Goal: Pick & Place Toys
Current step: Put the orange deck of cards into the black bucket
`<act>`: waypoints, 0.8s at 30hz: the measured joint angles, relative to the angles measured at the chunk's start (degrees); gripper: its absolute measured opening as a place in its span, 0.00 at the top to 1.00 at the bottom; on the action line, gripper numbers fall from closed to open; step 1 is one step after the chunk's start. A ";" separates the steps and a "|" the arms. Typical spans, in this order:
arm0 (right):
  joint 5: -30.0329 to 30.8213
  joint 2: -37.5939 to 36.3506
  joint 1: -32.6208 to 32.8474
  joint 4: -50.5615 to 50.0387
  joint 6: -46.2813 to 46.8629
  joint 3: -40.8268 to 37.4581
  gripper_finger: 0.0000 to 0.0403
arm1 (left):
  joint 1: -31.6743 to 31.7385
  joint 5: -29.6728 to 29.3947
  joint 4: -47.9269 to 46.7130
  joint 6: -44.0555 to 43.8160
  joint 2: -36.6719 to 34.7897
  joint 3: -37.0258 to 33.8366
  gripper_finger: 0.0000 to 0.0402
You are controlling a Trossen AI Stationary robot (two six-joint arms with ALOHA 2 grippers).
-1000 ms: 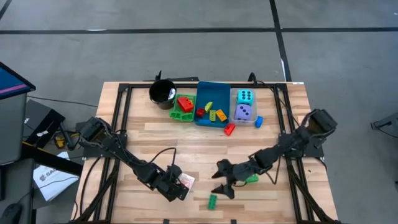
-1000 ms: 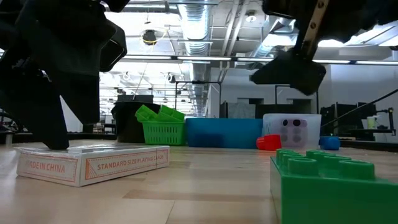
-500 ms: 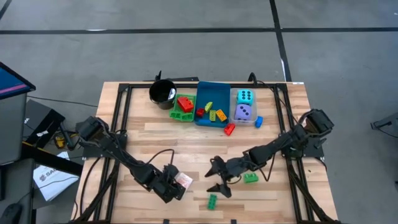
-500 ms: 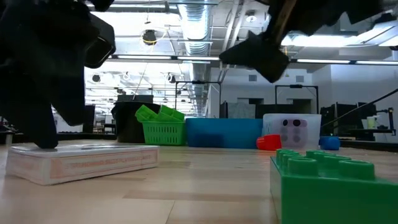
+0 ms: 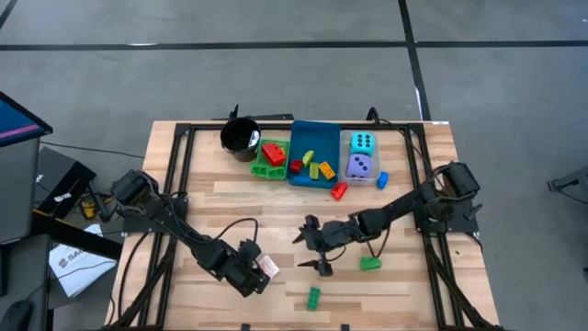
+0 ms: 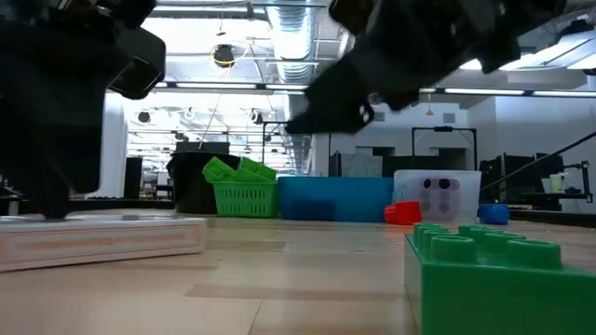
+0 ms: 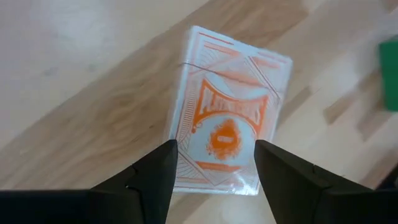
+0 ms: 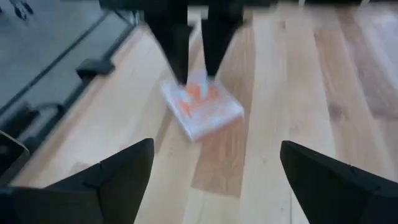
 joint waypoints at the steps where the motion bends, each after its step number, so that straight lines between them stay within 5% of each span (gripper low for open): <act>1: -0.04 0.83 -0.23 0.25 0.32 -0.04 0.15 | 0.00 0.37 -1.13 0.06 -0.06 0.05 0.47; 9: -0.09 3.73 -0.69 2.44 4.07 -0.04 0.15 | -0.02 2.06 -6.71 1.48 -0.71 0.16 0.47; 15: -1.17 3.48 -0.56 7.93 -2.97 0.00 0.15 | 0.00 -0.69 -13.34 5.23 -0.87 0.08 0.47; 24: -1.79 5.52 -1.45 10.38 -10.62 0.04 0.15 | 1.70 -1.73 -8.98 15.32 -0.84 -0.06 0.48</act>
